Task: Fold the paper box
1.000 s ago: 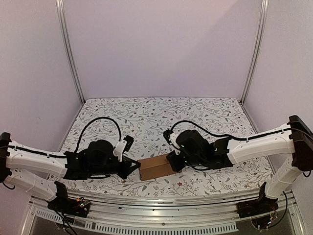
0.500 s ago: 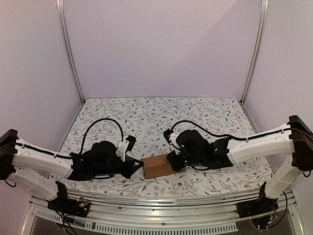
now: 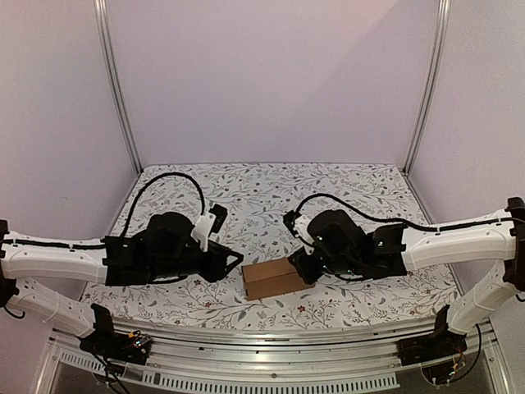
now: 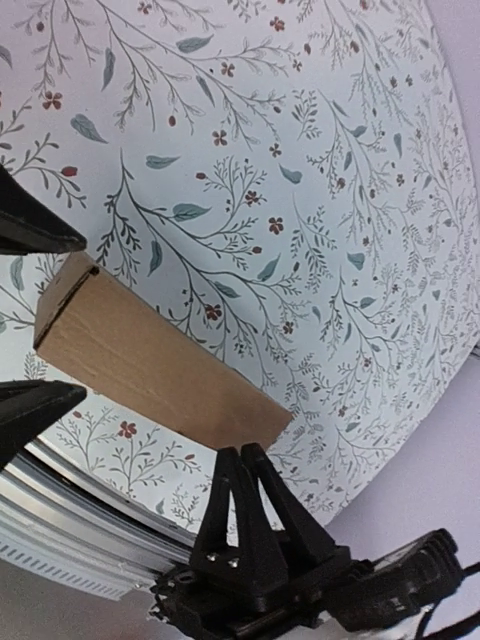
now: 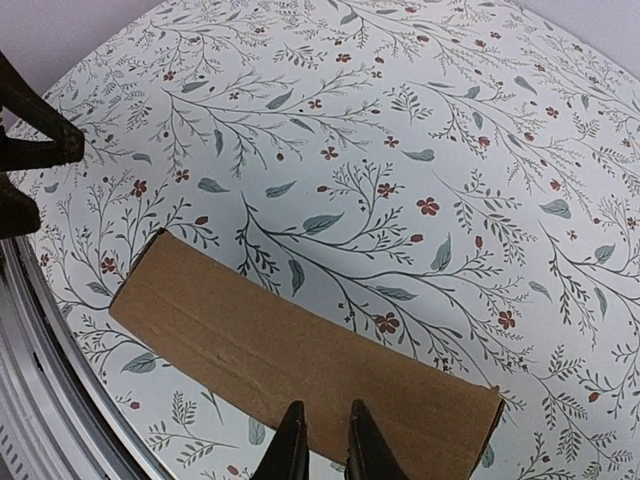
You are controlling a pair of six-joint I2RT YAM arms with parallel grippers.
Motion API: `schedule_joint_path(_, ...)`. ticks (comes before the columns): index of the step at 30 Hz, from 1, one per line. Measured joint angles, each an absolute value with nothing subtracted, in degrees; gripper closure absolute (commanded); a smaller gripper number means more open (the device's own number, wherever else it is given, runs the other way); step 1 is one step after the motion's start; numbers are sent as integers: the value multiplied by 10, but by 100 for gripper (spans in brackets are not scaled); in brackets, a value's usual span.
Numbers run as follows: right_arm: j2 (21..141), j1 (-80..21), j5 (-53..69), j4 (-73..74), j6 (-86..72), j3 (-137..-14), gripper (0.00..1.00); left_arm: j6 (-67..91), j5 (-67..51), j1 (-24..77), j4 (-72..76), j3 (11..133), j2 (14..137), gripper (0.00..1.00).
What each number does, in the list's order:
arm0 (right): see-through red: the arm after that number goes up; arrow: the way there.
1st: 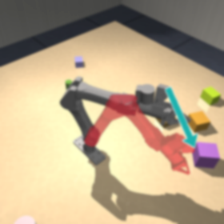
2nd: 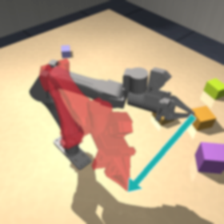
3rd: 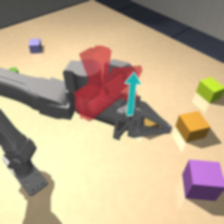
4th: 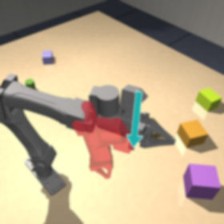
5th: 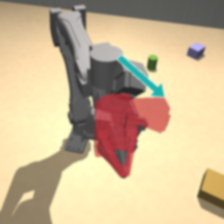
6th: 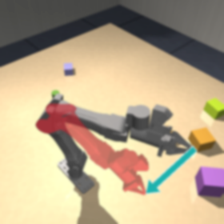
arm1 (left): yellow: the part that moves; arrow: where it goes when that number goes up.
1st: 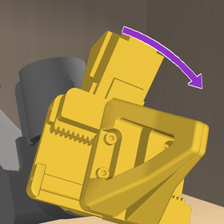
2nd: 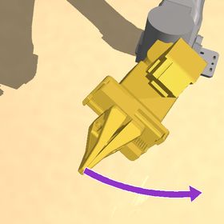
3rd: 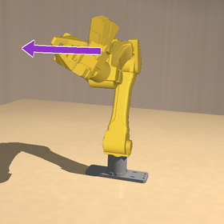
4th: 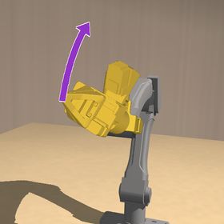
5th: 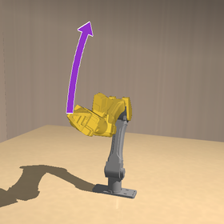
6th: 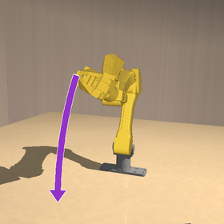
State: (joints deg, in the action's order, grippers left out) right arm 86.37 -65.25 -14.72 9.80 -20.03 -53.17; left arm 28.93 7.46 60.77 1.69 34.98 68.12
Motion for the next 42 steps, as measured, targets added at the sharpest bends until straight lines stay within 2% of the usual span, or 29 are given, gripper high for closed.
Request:
schedule_joint_path(2, 842, -653, -151, 106, -197, -532, 72, 276, 88, 605, 1, 375, 676, 45)
schedule_joint_path(4, 824, -653, -157, 113, -196, -531, 60, 264, 97, 599, -13, 393, 674, 29)
schedule_joint_path(7, 791, -653, -166, 120, -198, -516, 45, 248, 114, 586, -34, 413, 675, 14)
schedule_joint_path(8, 780, -653, -170, 125, -200, -508, 38, 242, 117, 583, -39, 418, 675, 8)
schedule_joint_path(10, 767, -653, -175, 133, -209, -491, 13, 240, 127, 571, -53, 432, 679, 1)
schedule_joint_path(11, 753, -653, -178, 138, -213, -481, 3, 236, 130, 566, -55, 437, 682, 1)
schedule_joint_path(20, 672, -652, -185, 175, -283, -378, 1, 250, 119, 502, -65, 499, 768, 1)
schedule_joint_path(27, 669, -653, -164, 161, -373, -321, 1, 265, 79, 495, -77, 547, 882, 10)
schedule_joint_path(36, 806, -672, -113, 68, -450, -331, 1, 279, 26, 495, -87, 573, 964, 19)
schedule_joint_path(42, 873, -675, -103, 30, -467, -367, 1, 289, -18, 495, -88, 575, 975, 30)
